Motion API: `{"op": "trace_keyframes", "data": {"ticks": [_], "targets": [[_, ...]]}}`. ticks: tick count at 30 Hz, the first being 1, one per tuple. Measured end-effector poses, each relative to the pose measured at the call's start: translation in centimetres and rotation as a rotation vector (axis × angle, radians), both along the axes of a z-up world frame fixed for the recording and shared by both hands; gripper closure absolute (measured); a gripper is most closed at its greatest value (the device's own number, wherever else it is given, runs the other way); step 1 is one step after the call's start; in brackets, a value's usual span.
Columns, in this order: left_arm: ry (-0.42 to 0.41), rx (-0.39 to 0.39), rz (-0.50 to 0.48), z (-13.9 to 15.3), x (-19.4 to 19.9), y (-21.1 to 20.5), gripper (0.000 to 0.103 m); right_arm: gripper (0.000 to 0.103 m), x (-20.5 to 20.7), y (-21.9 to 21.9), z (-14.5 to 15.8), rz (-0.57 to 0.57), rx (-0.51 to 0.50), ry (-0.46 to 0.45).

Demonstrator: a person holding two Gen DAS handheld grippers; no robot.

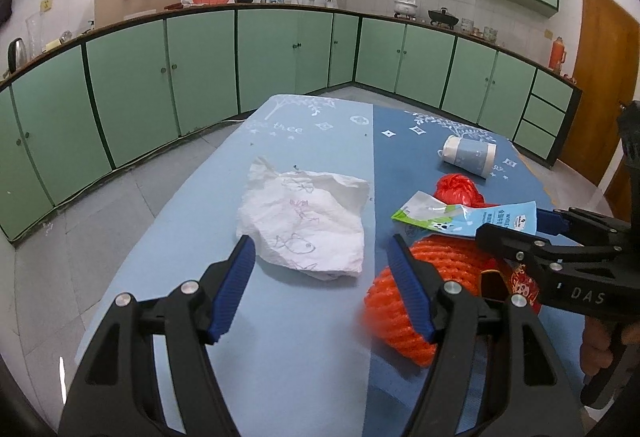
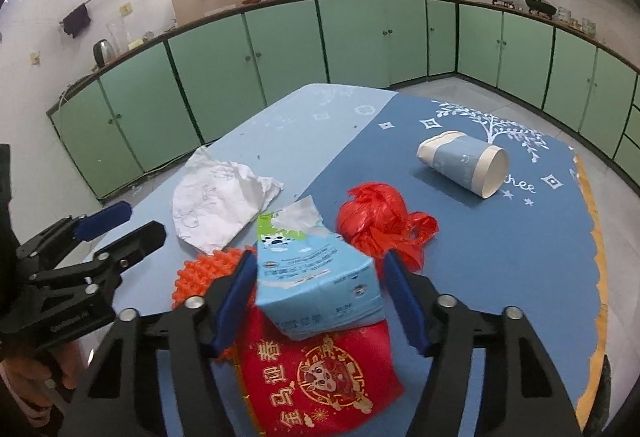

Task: Collect trash
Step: 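Return to the mat and grasp the blue milk carton with the right gripper, then grasp the orange foam net with the left gripper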

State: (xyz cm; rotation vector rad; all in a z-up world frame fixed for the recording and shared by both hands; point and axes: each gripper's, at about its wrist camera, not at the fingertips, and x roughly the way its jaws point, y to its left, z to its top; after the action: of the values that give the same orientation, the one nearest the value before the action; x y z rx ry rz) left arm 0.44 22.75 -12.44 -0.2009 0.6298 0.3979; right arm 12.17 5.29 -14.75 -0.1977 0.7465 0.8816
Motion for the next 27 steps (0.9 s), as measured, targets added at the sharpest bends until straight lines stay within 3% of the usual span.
{"op": "trace_keyframes", "data": {"ticks": [8,13,14,21,27], "targets": [[0.004,0.006,0.004,0.1,0.1,-0.1,0.035,0.045,-0.7,0.3,-0.2,0.041,-0.035,-0.021],[-0.003,0.011,-0.003,0.3,0.1,-0.4,0.034,0.050,-0.8,0.3,0.0,0.051,-0.036,-0.025],[-0.004,0.012,-0.005,0.4,0.1,-0.5,0.034,0.057,-0.9,0.2,0.2,0.050,-0.028,-0.030],[-0.005,-0.026,-0.052,0.2,0.0,-1.8,0.033,0.057,-0.7,-2.0,2.2,-0.001,0.030,-0.053],[0.004,-0.065,-0.109,-0.7,0.3,-3.9,0.026,0.057,-1.3,-5.1,3.9,-0.069,0.084,-0.077]]}}
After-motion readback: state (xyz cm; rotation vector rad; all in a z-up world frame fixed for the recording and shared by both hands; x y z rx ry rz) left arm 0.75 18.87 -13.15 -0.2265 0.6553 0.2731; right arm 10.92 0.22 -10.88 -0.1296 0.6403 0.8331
